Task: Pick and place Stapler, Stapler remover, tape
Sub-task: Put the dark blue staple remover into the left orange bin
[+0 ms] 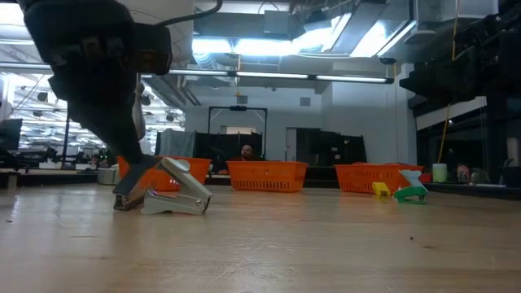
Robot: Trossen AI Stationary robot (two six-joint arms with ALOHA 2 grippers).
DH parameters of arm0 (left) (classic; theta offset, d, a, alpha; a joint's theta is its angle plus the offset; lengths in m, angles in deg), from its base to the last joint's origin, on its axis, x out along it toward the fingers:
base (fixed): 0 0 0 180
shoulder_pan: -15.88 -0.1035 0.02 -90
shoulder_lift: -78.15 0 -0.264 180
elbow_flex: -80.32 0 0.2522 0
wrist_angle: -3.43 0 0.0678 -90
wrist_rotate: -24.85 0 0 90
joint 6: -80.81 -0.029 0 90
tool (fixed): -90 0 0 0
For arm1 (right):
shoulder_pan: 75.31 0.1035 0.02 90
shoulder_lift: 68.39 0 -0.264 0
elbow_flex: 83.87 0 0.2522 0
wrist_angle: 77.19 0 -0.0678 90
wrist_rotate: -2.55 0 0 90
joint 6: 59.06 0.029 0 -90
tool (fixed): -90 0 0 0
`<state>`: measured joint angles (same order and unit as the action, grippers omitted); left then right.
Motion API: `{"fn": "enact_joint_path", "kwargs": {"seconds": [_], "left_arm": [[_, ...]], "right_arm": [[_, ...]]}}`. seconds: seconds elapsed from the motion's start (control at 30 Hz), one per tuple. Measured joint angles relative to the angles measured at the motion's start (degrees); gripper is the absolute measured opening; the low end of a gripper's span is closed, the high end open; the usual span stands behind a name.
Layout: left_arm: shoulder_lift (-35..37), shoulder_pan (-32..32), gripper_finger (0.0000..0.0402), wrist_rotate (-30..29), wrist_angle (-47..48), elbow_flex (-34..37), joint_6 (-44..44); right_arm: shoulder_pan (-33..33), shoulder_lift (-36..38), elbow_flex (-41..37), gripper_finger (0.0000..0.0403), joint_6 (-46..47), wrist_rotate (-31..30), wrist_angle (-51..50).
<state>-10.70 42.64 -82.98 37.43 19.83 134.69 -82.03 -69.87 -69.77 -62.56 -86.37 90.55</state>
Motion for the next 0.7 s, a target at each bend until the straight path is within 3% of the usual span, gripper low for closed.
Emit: {"fn": "enact_joint_path", "kwargs": {"seconds": [0.4, 0.7], "left_arm": [[0.6, -0.1, 0.0006, -2.0, -1.0, 0.0, -4.5], [6.5, -2.1, 0.0003, -6.2, 1.5, 0.3, -9.7]], "right_arm": [[0.0, 0.0, 0.0, 0.0188, 0.0, 0.0, 0.0], [0.0, 0.0, 0.0, 0.0188, 0.0, 0.0, 0.0]]}}
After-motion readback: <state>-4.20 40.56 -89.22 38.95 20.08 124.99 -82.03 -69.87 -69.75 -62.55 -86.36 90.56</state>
